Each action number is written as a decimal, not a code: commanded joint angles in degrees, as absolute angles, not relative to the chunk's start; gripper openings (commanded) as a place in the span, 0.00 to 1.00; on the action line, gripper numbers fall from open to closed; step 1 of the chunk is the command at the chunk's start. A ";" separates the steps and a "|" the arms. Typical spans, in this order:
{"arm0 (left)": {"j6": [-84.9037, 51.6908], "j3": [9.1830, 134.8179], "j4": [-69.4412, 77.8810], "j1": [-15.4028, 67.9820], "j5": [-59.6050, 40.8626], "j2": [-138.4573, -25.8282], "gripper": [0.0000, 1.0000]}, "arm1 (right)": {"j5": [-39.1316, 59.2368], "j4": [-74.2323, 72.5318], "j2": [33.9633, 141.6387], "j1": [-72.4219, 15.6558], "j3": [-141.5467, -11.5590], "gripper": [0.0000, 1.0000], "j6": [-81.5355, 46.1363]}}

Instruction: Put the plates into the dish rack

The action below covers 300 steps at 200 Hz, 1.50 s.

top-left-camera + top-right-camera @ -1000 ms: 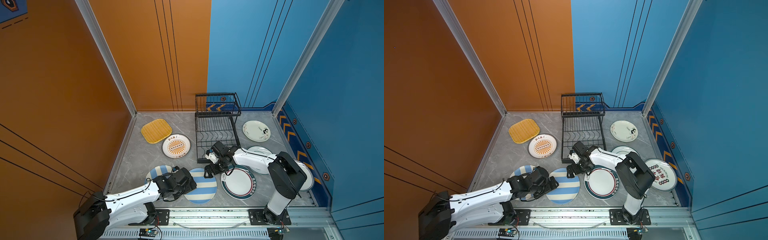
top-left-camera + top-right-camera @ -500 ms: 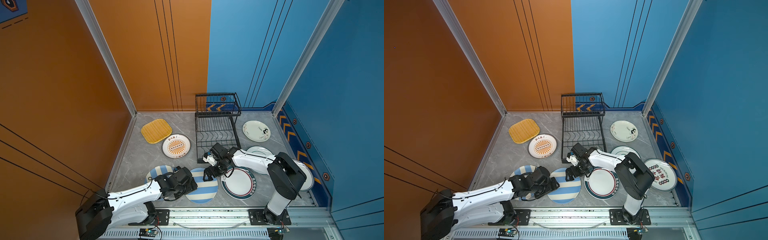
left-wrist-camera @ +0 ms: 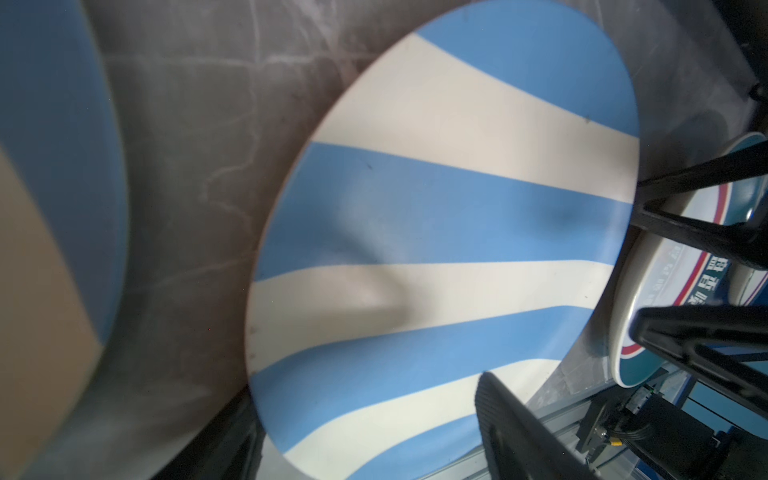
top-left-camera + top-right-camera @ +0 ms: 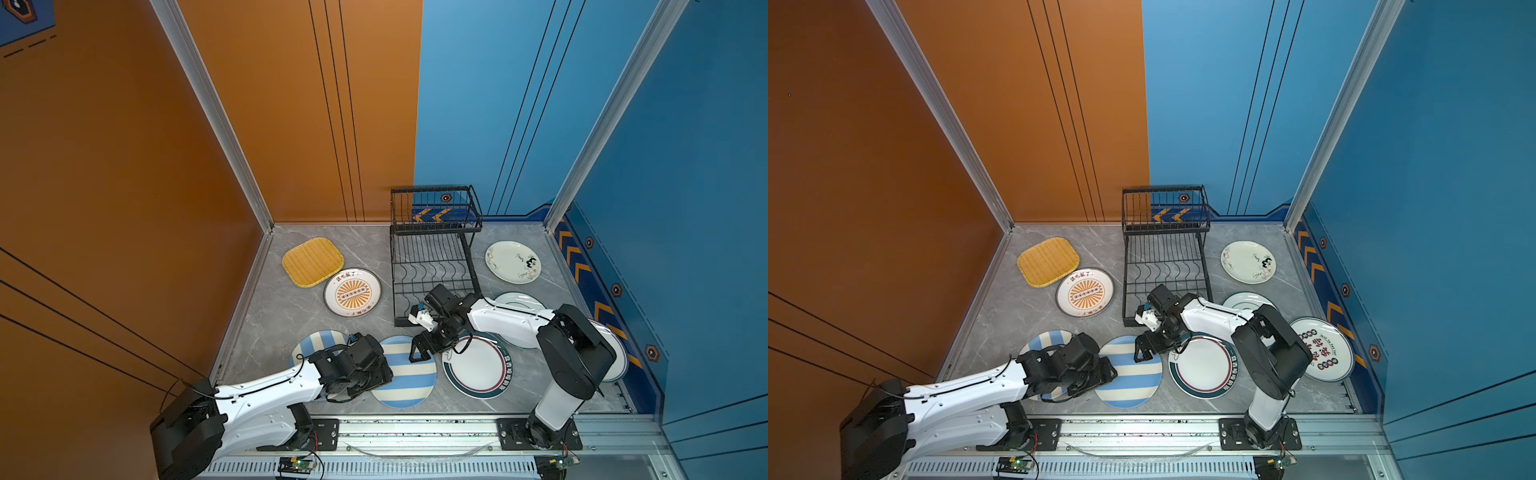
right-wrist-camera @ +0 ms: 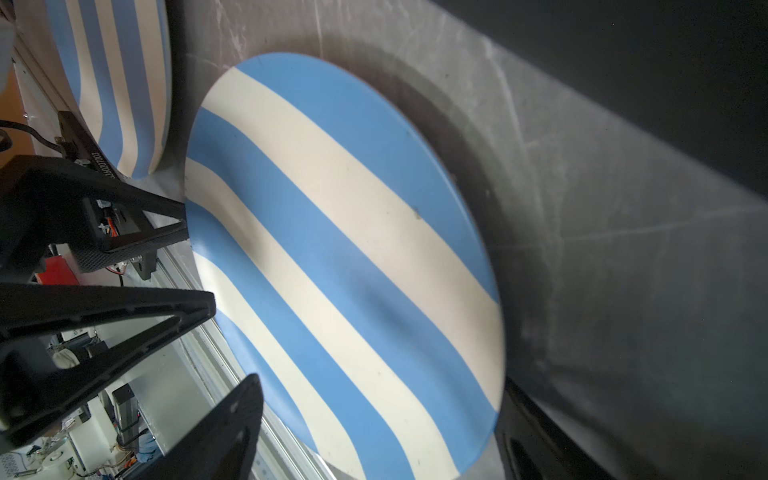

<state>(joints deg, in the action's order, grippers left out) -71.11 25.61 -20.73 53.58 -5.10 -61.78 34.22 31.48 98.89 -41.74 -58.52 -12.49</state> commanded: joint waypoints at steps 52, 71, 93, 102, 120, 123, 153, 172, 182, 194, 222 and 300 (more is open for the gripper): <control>-69.48 19.43 -19.96 53.47 -6.61 -61.37 0.79 | 40.06 33.16 99.48 -43.66 -58.20 0.82 -11.40; -69.65 18.31 -19.97 53.52 -6.40 -60.16 0.79 | 36.99 32.61 99.28 -43.72 -57.93 0.82 -12.00; -69.53 17.45 -19.44 53.46 -6.10 -57.95 0.76 | 36.70 32.52 99.80 -43.71 -58.07 0.81 -12.27; -69.61 17.30 -19.36 53.45 -5.91 -56.53 0.75 | 37.81 32.52 100.09 -43.72 -58.25 0.81 -12.26; -69.63 16.91 -19.41 53.40 -5.83 -53.73 0.74 | 40.27 32.52 100.65 -43.73 -58.13 0.79 -11.79; -69.68 16.75 -19.47 53.43 -5.83 -53.40 0.74 | 40.73 32.52 100.77 -43.75 -58.14 0.78 -11.75; -70.41 15.73 -20.68 53.31 -5.35 -50.77 0.73 | 42.99 32.61 100.19 -43.37 -58.01 0.77 -12.10; -70.49 16.02 -21.58 53.27 -5.19 -50.15 0.72 | 39.15 33.18 99.02 -43.19 -58.25 0.77 -12.97; -70.28 16.55 -22.38 53.33 -4.65 -50.01 0.71 | 36.62 33.85 99.13 -43.07 -58.72 0.77 -13.72; -69.97 17.53 -23.15 53.22 -4.03 -49.90 0.71 | 33.36 35.06 99.92 -43.00 -59.71 0.77 -14.06; -69.43 18.76 -23.30 52.65 -3.46 -50.31 0.75 | 25.69 35.95 100.72 -43.46 -60.62 0.79 -15.34; -68.42 19.72 -23.58 49.56 -3.78 -50.28 0.85 | 23.49 34.79 104.27 -43.72 -61.01 0.81 -16.90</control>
